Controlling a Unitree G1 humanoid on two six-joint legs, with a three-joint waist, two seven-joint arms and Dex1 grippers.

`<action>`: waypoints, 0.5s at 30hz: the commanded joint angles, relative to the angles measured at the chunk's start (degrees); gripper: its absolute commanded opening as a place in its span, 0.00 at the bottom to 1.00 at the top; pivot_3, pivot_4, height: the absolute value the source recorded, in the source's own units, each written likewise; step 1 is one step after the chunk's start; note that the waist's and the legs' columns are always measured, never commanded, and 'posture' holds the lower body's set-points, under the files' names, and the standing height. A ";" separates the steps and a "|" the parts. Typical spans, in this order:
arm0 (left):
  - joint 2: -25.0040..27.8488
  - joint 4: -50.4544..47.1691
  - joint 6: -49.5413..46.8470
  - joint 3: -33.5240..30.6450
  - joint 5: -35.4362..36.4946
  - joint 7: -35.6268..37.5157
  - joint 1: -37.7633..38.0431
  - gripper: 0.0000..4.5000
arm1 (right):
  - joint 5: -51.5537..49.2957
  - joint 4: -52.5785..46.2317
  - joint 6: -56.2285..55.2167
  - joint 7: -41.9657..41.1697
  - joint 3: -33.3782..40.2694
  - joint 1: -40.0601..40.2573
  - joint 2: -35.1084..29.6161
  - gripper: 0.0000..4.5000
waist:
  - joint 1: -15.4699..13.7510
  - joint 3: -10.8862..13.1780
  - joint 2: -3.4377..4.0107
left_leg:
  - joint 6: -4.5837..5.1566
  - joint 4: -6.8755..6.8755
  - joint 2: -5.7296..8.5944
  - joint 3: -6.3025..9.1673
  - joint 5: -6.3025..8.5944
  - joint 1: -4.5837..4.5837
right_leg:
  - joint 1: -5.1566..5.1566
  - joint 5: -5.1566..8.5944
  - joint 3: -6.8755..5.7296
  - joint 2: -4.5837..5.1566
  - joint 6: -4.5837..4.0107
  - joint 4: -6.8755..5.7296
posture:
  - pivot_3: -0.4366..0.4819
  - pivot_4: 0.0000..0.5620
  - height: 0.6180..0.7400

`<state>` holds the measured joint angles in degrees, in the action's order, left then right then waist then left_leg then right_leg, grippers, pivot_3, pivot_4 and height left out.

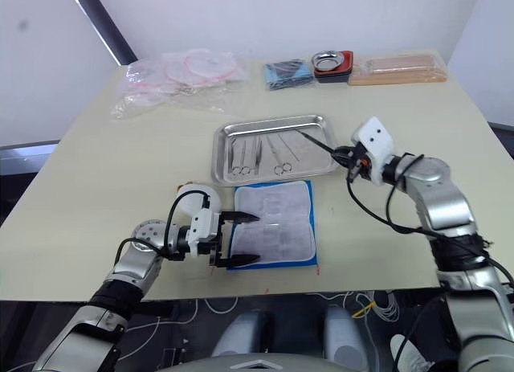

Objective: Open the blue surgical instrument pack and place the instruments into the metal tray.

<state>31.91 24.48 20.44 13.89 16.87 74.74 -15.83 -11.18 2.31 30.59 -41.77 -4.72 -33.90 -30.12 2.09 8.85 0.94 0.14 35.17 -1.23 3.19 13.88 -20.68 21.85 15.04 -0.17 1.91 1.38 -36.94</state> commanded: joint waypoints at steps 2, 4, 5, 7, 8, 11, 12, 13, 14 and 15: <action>1.77 7.23 -1.95 1.52 -7.42 -3.35 4.18 1.00 | 2.36 2.04 7.39 6.77 -1.54 -4.18 4.66 0.00 | 0.00 -0.05 0.06 | 0.01 0.00 0.01 -0.01 0.00 -0.01 | 0.00 0.00 -0.02 -0.06 -0.01 0.00 | 0.48 0.27 1.00; 1.80 6.67 -2.12 1.48 -7.44 -3.53 4.66 1.00 | 3.76 4.57 10.51 9.93 -1.57 -6.48 6.37 0.00 | 0.04 -0.09 0.14 | 0.01 0.00 0.01 -0.01 0.00 -0.02 | 0.00 0.00 -0.01 -0.08 -0.02 0.00 | 0.48 0.27 1.00; 1.79 6.63 -2.14 1.47 -7.48 -3.60 4.73 1.00 | 4.35 5.52 11.12 10.79 -1.70 -7.27 6.79 0.00 | 0.07 -0.11 0.19 | 0.01 0.00 0.00 -0.02 -0.01 -0.03 | 0.01 -0.02 -0.01 -0.08 -0.04 -0.01 | 0.48 0.27 1.00; 1.79 6.22 -2.33 1.40 -7.51 -3.80 5.04 1.00 | 5.53 9.49 13.42 13.18 -2.23 -10.58 8.88 0.00 | 0.17 -0.16 0.26 | 0.02 0.00 0.02 -0.05 -0.01 -0.04 | 0.02 -0.03 0.02 -0.08 -0.06 -0.01 | 0.48 0.27 1.00; 1.78 6.20 -2.36 1.36 -7.53 -3.84 5.10 1.00 | 5.91 10.73 13.93 13.84 -2.42 -11.54 9.55 0.00 | 0.22 -0.19 0.30 | 0.02 0.00 0.03 -0.08 -0.01 -0.04 | 0.02 -0.03 0.03 -0.08 -0.06 -0.01 | 0.48 0.27 1.00; 1.85 6.21 -2.40 1.33 -7.69 -3.86 5.17 1.00 | 6.63 14.38 16.36 16.28 -2.40 -14.19 12.25 0.00 | 0.25 -0.22 0.35 | 0.03 0.00 0.05 -0.12 -0.01 -0.03 | 0.03 -0.03 0.05 -0.09 -0.06 -0.01 | 0.48 0.27 1.00; 1.90 6.24 -2.39 1.37 -7.80 -3.85 5.16 1.00 | 6.61 15.48 17.70 17.17 -2.10 -15.09 13.33 0.00 | 0.25 -0.23 0.35 | 0.03 -0.01 0.05 -0.11 -0.01 -0.04 | 0.03 -0.03 0.04 -0.10 -0.06 -0.01 | 0.48 0.27 1.00; 1.93 6.24 -2.39 1.39 -7.89 -3.88 5.15 1.00 | 6.55 16.63 18.46 17.91 -1.81 -15.98 14.42 0.00 | 0.26 -0.24 0.37 | 0.03 -0.01 0.05 -0.11 -0.01 -0.04 | 0.03 -0.03 0.03 -0.11 -0.06 -0.01 | 0.48 0.27 1.00; 1.94 6.16 -2.42 1.39 -7.92 -3.90 5.16 1.00 | 6.73 18.02 18.35 18.88 -1.61 -16.91 15.55 0.00 | 0.30 -0.24 0.38 | 0.03 -0.01 0.05 -0.11 -0.01 -0.04 | 0.03 -0.03 0.03 -0.11 -0.06 -0.01 | 0.48 0.27 1.00; 1.94 6.07 -2.46 1.38 -7.93 -3.92 5.19 1.00 | 6.74 19.04 18.44 19.66 -1.31 -17.64 16.50 0.00 | 0.30 -0.24 0.38 | 0.03 -0.01 0.05 -0.12 -0.01 -0.03 | 0.03 -0.03 0.04 -0.12 -0.06 -0.01 | 0.48 0.27 1.00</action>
<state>31.98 23.15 20.62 13.08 16.89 74.08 -14.35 -4.65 20.63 48.70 -24.17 -6.94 -48.82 -15.16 2.39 8.61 1.33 0.17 35.16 -1.19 3.06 13.87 -20.72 21.89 15.01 -0.13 1.78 1.32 -36.95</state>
